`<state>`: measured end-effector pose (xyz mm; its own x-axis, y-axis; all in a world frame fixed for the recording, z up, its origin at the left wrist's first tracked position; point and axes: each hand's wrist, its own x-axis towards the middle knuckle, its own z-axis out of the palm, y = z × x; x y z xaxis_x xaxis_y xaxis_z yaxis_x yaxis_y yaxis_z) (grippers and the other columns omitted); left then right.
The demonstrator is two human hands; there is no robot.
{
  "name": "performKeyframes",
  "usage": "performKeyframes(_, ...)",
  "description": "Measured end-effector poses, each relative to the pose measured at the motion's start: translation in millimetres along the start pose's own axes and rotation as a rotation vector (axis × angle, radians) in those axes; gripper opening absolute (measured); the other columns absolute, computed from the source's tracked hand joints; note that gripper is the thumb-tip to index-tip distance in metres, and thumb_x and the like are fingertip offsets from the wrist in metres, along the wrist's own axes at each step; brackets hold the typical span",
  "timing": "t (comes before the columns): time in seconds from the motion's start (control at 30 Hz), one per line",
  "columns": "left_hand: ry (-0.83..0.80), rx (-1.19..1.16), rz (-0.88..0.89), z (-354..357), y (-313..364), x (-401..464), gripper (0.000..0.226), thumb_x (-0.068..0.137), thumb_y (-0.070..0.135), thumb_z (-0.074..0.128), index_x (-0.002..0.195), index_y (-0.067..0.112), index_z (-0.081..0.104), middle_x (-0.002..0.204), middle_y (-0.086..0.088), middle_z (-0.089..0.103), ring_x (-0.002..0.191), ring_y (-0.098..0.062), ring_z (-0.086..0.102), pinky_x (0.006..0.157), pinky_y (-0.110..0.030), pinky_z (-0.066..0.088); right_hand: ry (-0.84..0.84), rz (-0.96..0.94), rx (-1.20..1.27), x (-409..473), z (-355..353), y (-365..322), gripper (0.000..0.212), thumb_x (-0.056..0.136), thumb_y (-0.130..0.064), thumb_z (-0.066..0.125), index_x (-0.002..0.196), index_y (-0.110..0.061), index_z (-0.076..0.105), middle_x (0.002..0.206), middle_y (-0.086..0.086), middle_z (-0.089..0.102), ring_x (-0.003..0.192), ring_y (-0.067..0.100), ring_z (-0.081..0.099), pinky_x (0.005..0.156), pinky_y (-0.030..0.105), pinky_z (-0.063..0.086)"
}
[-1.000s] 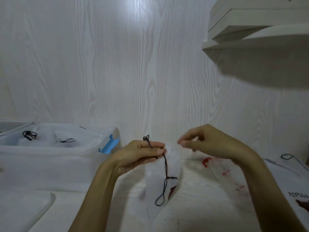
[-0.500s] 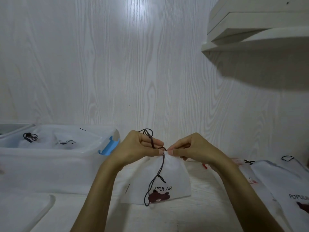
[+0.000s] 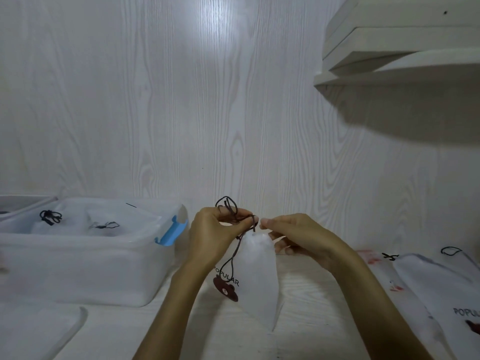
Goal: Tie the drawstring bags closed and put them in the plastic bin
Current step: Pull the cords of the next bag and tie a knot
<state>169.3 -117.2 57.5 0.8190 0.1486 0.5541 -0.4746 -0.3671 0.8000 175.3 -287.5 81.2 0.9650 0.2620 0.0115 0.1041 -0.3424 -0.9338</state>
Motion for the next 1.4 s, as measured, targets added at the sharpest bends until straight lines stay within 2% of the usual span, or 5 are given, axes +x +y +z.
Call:
performKeyframes(0.5, -0.224, -0.141, 0.004, -14.3, 4.5, 0.3, 0.013, 0.073, 0.015, 0.077, 0.076, 0.028, 0.075, 0.074, 0.012, 0.074, 0.077, -0.001, 0.070, 0.073, -0.011, 0.051, -0.392, 0.124, 0.785, 11.3, 3.6, 17.8, 0.027, 0.084, -0.032, 0.064, 0.067, -0.012, 0.056, 0.078, 0.005, 0.060, 0.084, 0.020, 0.058, 0.089, 0.030, 0.041)
performKeyframes(0.7, -0.334, -0.036, -0.006, -16.6, 0.1, -1.0, 0.010, 0.075, 0.021, 0.077, 0.084, 0.022, 0.077, 0.079, 0.008, 0.075, 0.081, -0.002, 0.070, 0.084, -0.017, 0.052, 0.035, 0.041, 0.113, 15.5, -4.9, 17.7, 0.044, 0.079, -0.049, 0.066, 0.050, -0.021, 0.047, 0.058, 0.000, 0.051, 0.059, 0.015, 0.043, 0.062, 0.024, 0.035)
performKeyframes(0.97, -0.341, -0.115, -0.036, -12.7, 2.3, -0.2, 0.012, 0.088, 0.018, 0.064, 0.094, 0.018, 0.074, 0.073, 0.021, 0.072, 0.076, 0.010, 0.066, 0.068, -0.003, 0.046, -0.191, -0.085, 1.065, 7.5, -2.4, 7.7, 0.030, 0.088, -0.029, 0.053, 0.063, -0.016, 0.061, 0.103, 0.006, 0.069, 0.102, 0.018, 0.065, 0.102, 0.034, 0.040)
performKeyframes(1.2, -0.013, -0.141, -0.157, -5.4, -3.6, 8.7, 0.021, 0.087, 0.038, 0.062, 0.083, 0.022, 0.075, 0.076, 0.017, 0.071, 0.077, 0.011, 0.062, 0.071, -0.004, 0.044, 0.033, -0.143, 1.168, 12.5, 16.2, 5.2, 0.035, 0.090, -0.034, 0.056, 0.062, -0.016, 0.047, 0.050, -0.004, 0.032, 0.041, 0.007, 0.030, 0.043, 0.018, 0.041)
performKeyframes(1.4, 0.002, -0.271, -0.329, -6.4, -4.6, 11.8, 0.034, 0.092, 0.042, 0.052, 0.073, 0.020, 0.070, 0.049, 0.015, 0.059, 0.048, 0.003, 0.049, 0.050, -0.010, 0.039, 0.147, -0.181, 0.694, 13.4, 19.6, 6.5, 0.042, 0.091, -0.030, 0.056, 0.056, -0.016, 0.037, 0.045, -0.004, 0.024, 0.038, 0.006, 0.021, 0.038, 0.017, 0.025)
